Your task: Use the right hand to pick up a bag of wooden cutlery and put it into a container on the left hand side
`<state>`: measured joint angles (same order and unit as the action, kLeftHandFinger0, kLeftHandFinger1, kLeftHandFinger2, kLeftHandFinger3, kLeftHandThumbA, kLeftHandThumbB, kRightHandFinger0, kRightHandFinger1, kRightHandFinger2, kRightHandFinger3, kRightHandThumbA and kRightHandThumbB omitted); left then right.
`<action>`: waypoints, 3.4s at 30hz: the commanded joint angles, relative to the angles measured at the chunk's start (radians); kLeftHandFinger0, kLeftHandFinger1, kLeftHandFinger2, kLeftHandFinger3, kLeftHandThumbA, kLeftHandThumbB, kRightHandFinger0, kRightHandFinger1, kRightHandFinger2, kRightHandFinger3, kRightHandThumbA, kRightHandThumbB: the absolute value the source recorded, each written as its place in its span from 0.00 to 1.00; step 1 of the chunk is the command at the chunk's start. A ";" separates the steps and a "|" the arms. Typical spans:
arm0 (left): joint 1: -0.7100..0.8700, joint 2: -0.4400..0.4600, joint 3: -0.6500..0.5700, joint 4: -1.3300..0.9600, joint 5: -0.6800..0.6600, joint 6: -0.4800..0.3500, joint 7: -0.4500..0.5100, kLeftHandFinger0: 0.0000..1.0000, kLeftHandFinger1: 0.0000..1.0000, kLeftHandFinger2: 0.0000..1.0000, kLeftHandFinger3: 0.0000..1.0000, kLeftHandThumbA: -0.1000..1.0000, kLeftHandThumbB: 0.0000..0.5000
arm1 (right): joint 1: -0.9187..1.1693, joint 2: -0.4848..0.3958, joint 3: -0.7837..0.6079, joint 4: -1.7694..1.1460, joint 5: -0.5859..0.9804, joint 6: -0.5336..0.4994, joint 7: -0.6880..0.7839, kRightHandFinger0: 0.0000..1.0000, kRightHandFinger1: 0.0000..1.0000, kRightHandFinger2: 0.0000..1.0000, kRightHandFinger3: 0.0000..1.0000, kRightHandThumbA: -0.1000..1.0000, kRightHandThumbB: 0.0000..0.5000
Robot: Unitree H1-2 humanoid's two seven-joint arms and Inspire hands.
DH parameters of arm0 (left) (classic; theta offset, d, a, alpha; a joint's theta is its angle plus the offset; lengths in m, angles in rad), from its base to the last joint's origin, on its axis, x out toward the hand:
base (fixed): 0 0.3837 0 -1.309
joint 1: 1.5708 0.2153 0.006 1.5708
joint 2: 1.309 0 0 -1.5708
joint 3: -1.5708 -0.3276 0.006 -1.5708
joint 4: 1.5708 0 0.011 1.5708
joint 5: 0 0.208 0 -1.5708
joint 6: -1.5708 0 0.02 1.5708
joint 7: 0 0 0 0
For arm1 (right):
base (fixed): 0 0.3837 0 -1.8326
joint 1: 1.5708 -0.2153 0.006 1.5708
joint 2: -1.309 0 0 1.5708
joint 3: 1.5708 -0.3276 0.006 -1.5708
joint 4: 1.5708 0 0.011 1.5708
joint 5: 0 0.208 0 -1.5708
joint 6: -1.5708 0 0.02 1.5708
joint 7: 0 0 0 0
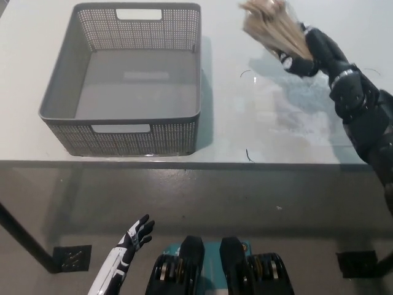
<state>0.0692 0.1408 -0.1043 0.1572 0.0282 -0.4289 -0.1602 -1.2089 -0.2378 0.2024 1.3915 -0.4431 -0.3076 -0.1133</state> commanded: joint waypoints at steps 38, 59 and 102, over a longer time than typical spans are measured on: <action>-0.026 0.025 -0.012 -0.021 0.022 0.002 -0.026 1.00 1.00 1.00 1.00 1.00 0.49 | -0.251 0.328 0.032 -0.003 0.037 -0.073 -0.047 0.00 0.21 0.67 0.66 0.00 0.32; -0.043 0.034 -0.014 -0.033 0.069 0.018 -0.022 1.00 1.00 1.00 1.00 1.00 0.50 | -0.256 0.265 0.069 -0.004 0.029 -0.040 0.116 1.00 1.00 1.00 1.00 0.96 1.00; -0.090 0.050 -0.001 -0.013 0.034 0.042 -0.048 1.00 1.00 1.00 1.00 1.00 0.51 | 0.678 0.083 -0.142 -1.340 0.512 0.062 0.317 1.00 1.00 1.00 1.00 0.92 0.92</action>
<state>0.0212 0.1598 -0.1117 0.1716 0.0996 -0.4032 -0.1815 -0.7131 -0.1423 0.1103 0.4656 -0.2273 -0.2885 0.1122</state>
